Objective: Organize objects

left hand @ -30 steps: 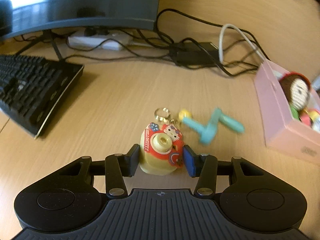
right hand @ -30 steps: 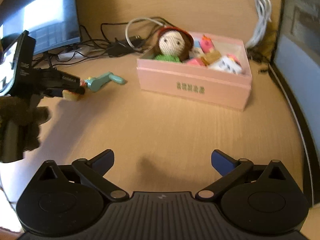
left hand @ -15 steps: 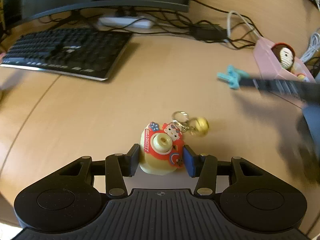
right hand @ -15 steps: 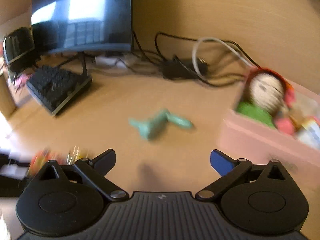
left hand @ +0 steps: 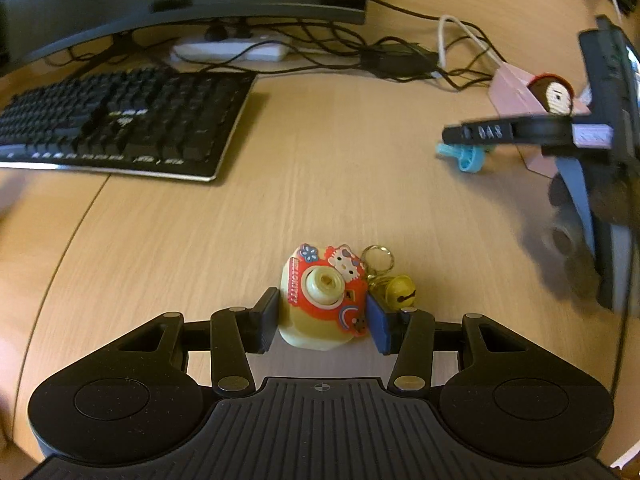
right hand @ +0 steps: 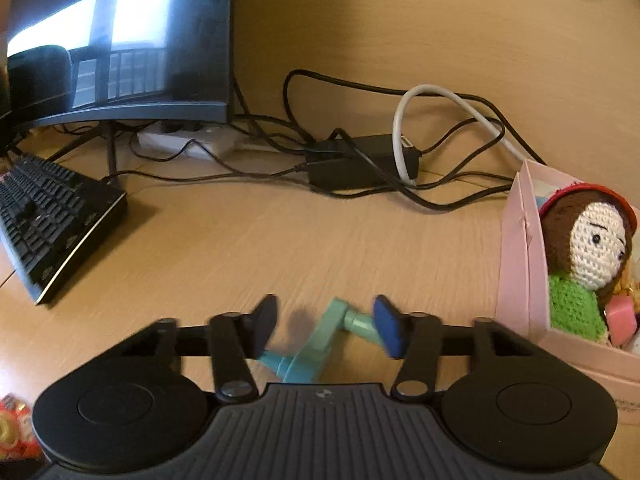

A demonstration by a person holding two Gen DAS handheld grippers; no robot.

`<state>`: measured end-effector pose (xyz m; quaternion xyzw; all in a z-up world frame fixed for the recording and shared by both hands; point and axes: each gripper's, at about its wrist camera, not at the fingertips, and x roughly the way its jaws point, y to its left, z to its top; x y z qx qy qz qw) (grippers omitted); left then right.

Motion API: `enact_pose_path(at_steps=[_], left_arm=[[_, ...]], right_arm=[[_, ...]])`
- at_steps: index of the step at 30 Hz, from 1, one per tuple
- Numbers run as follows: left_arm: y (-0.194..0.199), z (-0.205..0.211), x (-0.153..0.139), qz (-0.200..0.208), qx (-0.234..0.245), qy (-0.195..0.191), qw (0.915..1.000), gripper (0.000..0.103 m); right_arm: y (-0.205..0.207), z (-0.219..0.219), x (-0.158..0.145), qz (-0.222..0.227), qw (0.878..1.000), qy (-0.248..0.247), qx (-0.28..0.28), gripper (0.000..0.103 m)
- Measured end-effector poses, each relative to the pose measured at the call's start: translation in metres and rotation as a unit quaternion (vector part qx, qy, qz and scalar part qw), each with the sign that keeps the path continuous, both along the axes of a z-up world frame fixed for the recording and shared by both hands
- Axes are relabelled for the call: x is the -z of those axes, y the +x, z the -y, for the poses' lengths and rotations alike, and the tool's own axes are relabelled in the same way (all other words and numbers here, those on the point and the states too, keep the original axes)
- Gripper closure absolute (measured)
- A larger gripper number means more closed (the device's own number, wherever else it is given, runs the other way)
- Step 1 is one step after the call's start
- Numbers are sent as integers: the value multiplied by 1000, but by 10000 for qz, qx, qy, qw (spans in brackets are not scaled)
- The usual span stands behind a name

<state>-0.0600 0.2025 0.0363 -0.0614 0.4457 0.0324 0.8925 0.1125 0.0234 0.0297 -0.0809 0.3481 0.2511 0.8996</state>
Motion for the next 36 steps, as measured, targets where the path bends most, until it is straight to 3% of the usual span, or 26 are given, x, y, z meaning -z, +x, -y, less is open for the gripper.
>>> enact_pose_path(at_steps=[2, 11, 16, 18, 20, 21, 27, 32, 36], left_arm=[[4, 1, 0, 16, 86, -24, 10000, 52], [21, 33, 2, -1, 432, -294, 9986, 52], [28, 69, 3, 14, 658, -462, 9968, 52], [30, 85, 5, 31, 640, -413, 9971, 52], [29, 97, 5, -6, 635, -443, 9970, 52], [27, 102, 5, -1, 635, -512, 9967, 52], [20, 110, 5, -3, 250, -436, 9987, 52], [1, 93, 3, -28, -249, -380, 9990, 52], [-17, 76, 1, -45, -584, -350, 9977, 52]], right_arm=[[-10, 6, 2, -79, 10000, -23, -26, 72], [-88, 67, 4, -101, 9979, -634, -83, 73], [-105, 128, -4, 87, 9925, -1126, 457, 72], [-108, 152, -8, 127, 9908, -1168, 664, 65], [-109, 172, -14, 3, 9917, -961, 856, 46], [-109, 179, -16, -126, 9934, -788, 825, 46], [-115, 161, -18, 50, 9967, -800, -112, 41], [-110, 133, -21, 147, 9945, -610, -838, 16], [-104, 106, -17, 169, 9894, -614, -1305, 16]])
